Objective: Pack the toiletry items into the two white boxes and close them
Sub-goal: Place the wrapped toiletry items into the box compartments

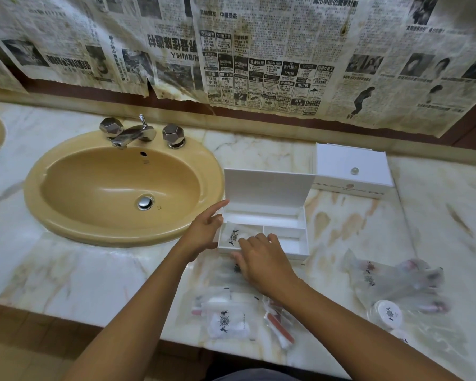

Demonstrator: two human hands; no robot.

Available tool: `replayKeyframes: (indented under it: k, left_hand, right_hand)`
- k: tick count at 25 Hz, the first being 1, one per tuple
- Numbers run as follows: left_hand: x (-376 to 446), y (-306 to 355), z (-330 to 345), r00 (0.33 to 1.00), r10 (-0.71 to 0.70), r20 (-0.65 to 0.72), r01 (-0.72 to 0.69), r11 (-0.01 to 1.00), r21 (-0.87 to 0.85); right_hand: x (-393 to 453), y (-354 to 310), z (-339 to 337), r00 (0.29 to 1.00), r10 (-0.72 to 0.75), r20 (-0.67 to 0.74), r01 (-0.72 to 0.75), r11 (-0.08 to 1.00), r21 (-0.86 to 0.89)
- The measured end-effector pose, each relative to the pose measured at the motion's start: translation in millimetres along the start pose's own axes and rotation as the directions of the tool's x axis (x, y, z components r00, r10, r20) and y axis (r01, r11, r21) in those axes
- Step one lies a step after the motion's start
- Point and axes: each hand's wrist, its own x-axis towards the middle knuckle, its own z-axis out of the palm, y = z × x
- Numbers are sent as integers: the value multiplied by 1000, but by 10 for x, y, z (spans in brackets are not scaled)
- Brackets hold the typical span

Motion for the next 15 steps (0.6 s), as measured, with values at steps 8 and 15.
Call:
replayKeyframes:
  k: [8,15]
  left_hand:
    - [26,-18,2,1000,-21,-19,21,1000,-3]
    - [29,-31,8,999,-14,-30,14,1000,15]
  right_hand:
    - [-684,-323,183,899,-439,5,438,898,45]
    - [-801,-151,601,876,-451,171,452,891,32]
